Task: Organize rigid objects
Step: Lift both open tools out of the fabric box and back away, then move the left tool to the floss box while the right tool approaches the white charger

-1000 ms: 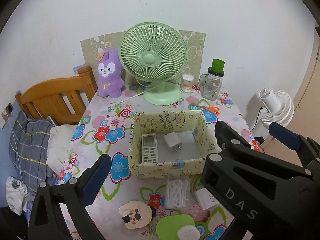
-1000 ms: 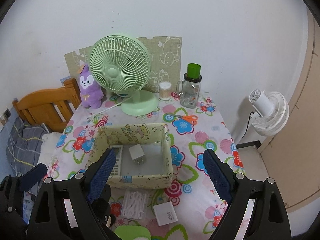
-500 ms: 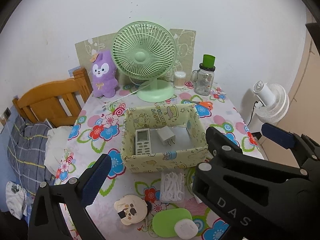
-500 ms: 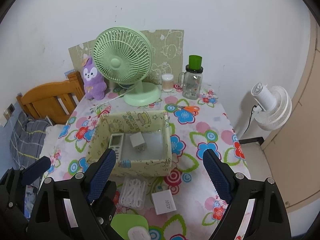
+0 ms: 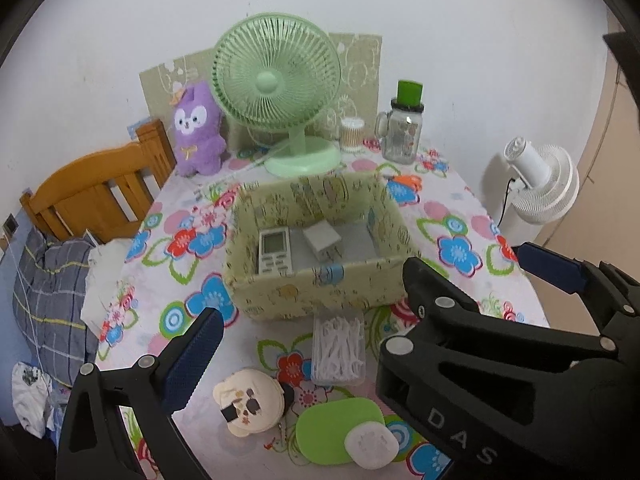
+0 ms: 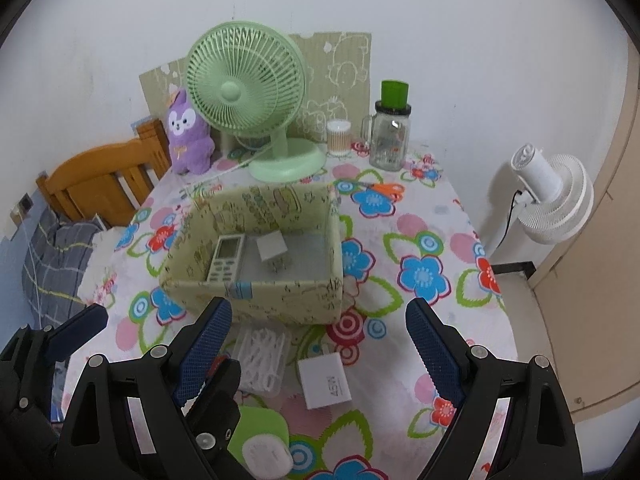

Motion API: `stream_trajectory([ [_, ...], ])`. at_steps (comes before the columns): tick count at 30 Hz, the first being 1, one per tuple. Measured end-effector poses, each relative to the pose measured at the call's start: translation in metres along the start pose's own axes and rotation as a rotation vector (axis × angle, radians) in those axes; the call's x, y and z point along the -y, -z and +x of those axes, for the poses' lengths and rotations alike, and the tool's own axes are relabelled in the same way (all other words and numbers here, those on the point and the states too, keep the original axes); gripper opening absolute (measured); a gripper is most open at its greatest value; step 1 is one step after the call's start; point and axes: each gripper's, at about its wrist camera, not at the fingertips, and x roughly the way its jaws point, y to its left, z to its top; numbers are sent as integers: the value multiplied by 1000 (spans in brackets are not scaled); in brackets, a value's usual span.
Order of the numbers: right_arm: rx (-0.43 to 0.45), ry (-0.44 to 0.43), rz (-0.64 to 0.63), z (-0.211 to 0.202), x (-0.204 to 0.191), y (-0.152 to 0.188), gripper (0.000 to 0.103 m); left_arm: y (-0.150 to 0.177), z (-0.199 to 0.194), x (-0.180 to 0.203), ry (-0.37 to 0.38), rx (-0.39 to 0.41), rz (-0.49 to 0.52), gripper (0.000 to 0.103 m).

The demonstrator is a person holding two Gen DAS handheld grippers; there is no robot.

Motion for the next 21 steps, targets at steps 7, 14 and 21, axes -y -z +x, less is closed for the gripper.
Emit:
stream_trajectory([
  [7,-32,-12,1,11,4,12,91,13,12,4,-18,-24,-20,99],
  [14,-58,-23,23,24,12,28,90,24,27,9,-47,-49,-25,98],
  [21,-84,-16,8,39,19,43,90,39,42,17,-47,-77,-31,98],
])
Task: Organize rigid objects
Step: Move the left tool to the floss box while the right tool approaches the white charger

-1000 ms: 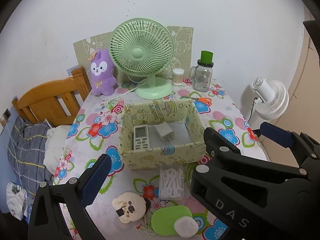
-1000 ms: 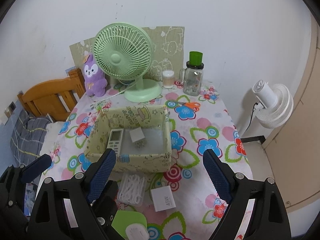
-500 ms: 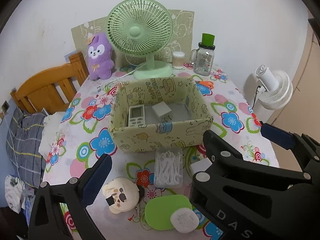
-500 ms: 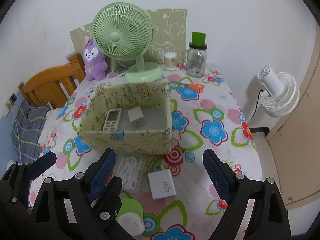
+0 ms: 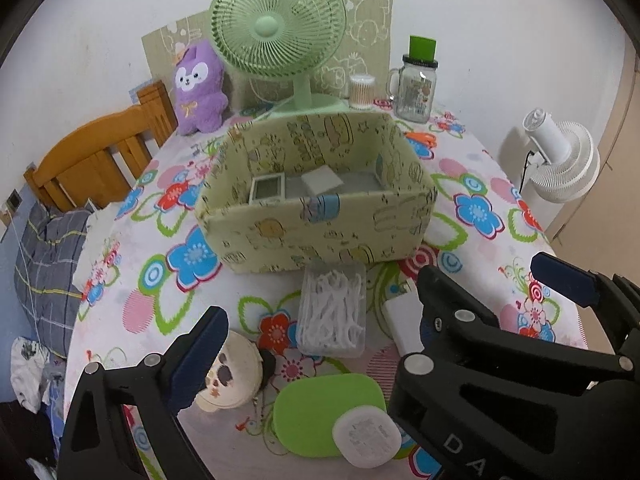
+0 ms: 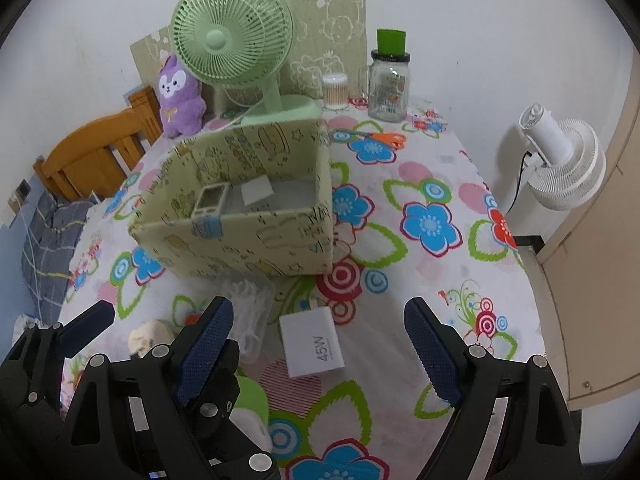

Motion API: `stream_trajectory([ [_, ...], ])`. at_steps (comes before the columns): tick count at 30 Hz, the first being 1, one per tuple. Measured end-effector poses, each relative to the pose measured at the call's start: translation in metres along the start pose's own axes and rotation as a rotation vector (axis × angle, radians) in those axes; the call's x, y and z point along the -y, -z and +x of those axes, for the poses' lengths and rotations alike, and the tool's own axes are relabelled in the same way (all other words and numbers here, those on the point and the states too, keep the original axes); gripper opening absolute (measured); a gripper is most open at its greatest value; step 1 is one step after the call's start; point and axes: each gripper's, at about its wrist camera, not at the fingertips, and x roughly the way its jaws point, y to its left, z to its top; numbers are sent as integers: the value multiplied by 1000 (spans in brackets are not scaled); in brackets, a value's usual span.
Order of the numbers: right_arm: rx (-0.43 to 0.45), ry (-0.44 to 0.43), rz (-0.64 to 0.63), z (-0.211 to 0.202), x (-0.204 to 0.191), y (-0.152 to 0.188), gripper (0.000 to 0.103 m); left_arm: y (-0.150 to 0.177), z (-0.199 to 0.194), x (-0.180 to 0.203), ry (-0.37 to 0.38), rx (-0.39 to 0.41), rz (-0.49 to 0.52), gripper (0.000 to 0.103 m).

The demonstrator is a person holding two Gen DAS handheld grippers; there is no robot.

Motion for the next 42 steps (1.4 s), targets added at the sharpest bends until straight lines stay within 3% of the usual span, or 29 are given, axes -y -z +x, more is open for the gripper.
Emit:
stream_trajectory([
  [10,-8,6,-95,23,-3,16,90,23,21,3,-32,-32,-29,98],
  [28,-71,-20,-142,49,0,47,90,60,43,5,-57,-101,-102,98],
  [42,-80,-15,-95,66,-13,41,90,53,57,-12,-98,-96,-91,98],
])
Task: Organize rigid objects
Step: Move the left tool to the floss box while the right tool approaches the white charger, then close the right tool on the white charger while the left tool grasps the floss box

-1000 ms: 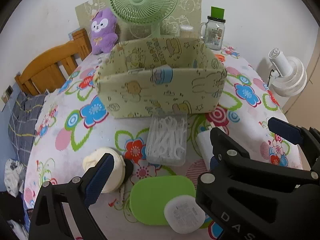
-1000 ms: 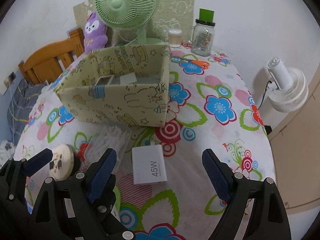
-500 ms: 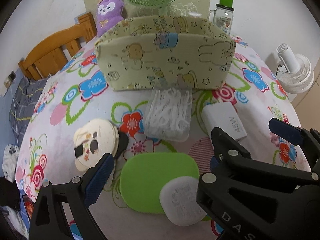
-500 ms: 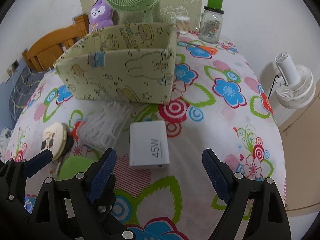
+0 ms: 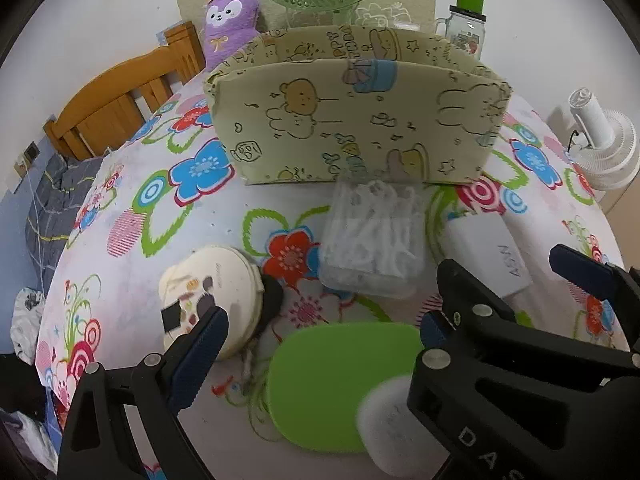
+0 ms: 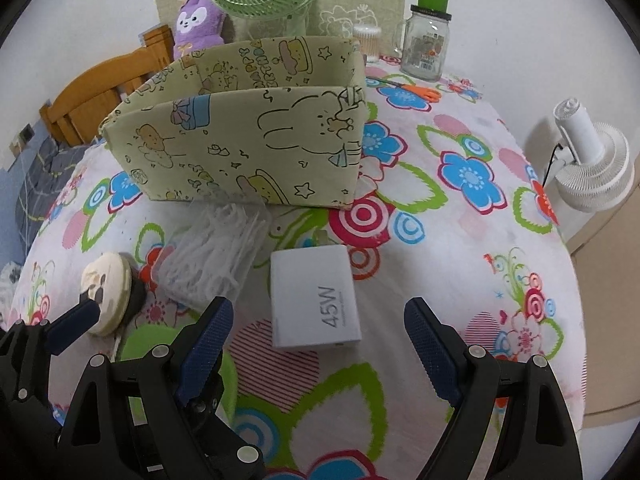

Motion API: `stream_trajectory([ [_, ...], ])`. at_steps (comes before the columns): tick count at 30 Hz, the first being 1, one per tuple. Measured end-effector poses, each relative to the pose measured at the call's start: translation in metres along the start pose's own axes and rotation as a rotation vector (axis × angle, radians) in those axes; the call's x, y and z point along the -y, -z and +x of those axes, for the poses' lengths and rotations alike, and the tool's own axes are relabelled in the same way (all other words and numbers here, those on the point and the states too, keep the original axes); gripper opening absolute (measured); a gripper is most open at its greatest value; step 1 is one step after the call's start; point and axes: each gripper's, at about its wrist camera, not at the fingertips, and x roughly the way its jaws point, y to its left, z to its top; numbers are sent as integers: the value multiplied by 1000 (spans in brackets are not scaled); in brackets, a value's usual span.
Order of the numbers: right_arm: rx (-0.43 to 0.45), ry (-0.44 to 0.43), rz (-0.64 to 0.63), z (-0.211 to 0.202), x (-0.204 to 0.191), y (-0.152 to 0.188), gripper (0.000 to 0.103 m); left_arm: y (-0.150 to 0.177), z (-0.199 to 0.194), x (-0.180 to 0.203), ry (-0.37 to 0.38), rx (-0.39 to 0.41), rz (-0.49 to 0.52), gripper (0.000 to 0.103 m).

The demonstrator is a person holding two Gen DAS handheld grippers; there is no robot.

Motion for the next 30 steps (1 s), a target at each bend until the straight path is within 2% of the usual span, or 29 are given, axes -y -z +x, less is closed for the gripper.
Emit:
stream_trajectory([
  [3,-14,3,18,8,-2,-1,85,-2,6,-2,-7,-2,16,98],
  [7,-38,-3,41,16,-3,-1,73,-3,11,-2,-7,-4,34,98],
  [11,-58,13,41,21,-4,-5,53,-7,15,0,-7,-6,51,99],
  [30,-79,61,118,25,26,-18,52,-31,25,22,59,-10,131,98],
])
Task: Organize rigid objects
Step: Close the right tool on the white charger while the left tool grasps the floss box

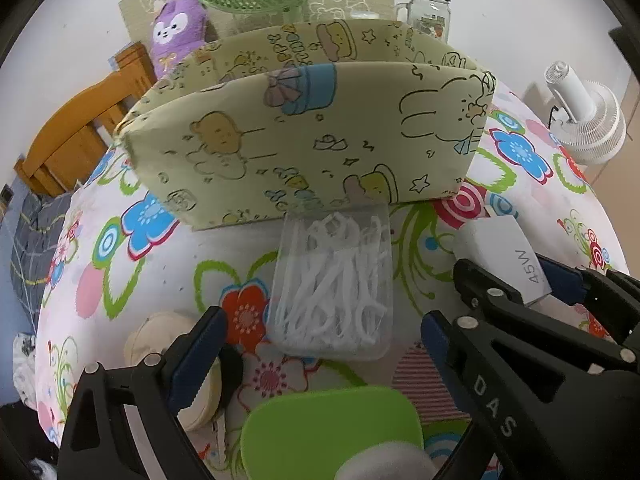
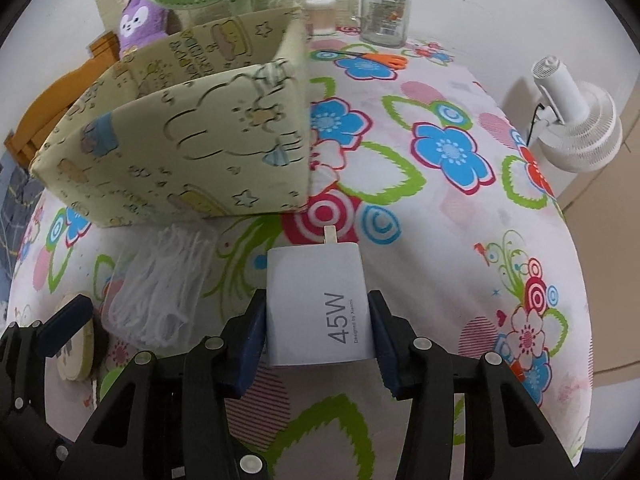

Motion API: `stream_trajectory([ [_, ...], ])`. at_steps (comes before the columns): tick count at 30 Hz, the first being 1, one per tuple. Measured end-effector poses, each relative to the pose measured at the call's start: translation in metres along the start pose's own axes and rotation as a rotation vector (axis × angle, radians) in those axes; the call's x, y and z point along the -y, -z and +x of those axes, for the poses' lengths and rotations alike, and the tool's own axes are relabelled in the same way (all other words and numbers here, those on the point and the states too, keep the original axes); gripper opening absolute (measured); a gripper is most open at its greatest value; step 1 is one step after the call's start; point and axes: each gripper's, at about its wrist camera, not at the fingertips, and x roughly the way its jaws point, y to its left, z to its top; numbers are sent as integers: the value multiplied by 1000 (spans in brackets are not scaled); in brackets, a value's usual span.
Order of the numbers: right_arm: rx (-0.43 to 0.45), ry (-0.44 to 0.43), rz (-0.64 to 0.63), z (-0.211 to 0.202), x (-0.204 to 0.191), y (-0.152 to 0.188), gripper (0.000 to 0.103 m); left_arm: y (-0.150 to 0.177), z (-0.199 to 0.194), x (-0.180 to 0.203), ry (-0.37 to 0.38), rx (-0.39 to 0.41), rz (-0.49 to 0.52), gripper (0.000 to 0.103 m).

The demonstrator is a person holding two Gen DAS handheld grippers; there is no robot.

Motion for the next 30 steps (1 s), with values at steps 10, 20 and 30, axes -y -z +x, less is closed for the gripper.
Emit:
stream_trajectory([
  [10,0,10,48,5,5,-8,52,-13,11,3,37,4,46,98],
  [20,-7,27,73,8,4,-12,52,-20,21,4,71,-19,65,93],
  [30,-3,33,107,4,5,-11,52,-22,15,5,136,-38,79,61],
])
